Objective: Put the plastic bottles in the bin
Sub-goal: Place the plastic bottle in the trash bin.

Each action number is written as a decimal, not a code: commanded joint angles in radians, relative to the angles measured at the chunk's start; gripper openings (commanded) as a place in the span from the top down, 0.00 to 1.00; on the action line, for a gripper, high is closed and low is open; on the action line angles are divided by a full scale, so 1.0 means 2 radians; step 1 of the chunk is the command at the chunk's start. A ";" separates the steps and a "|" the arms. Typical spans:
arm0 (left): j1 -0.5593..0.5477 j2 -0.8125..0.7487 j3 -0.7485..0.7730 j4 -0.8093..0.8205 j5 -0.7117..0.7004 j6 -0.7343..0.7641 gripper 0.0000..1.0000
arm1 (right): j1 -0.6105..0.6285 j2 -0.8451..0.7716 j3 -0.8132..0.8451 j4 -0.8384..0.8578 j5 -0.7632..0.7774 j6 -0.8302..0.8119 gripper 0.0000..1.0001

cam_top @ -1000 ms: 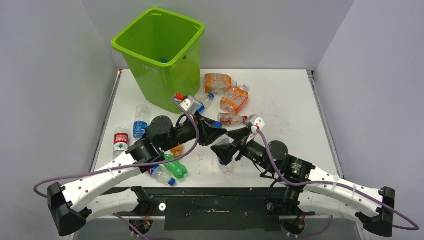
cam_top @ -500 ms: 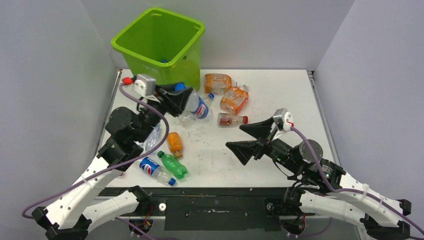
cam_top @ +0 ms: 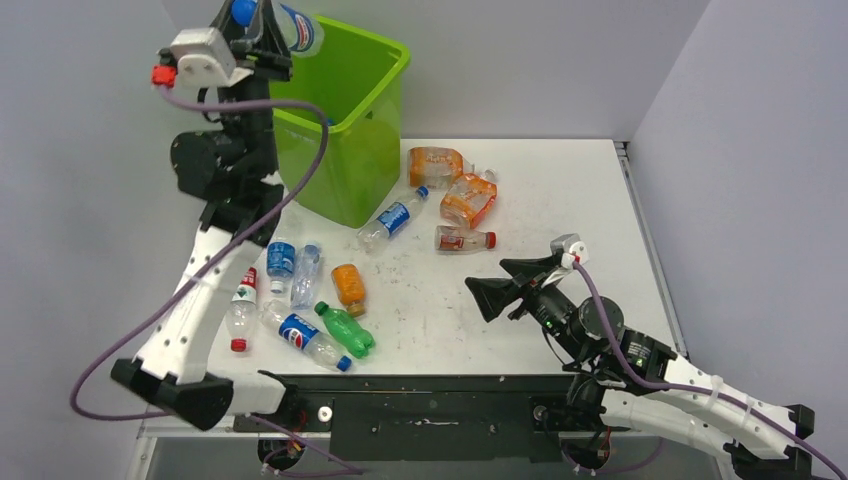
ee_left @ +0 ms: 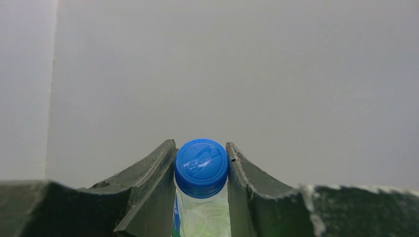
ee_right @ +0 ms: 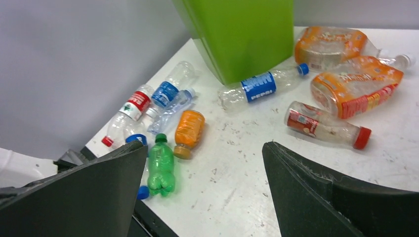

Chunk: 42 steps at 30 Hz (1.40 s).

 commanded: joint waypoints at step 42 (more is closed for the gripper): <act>-0.161 -0.161 -0.220 -0.292 -0.105 -0.063 0.04 | -0.004 0.090 0.008 -0.049 0.201 0.039 0.10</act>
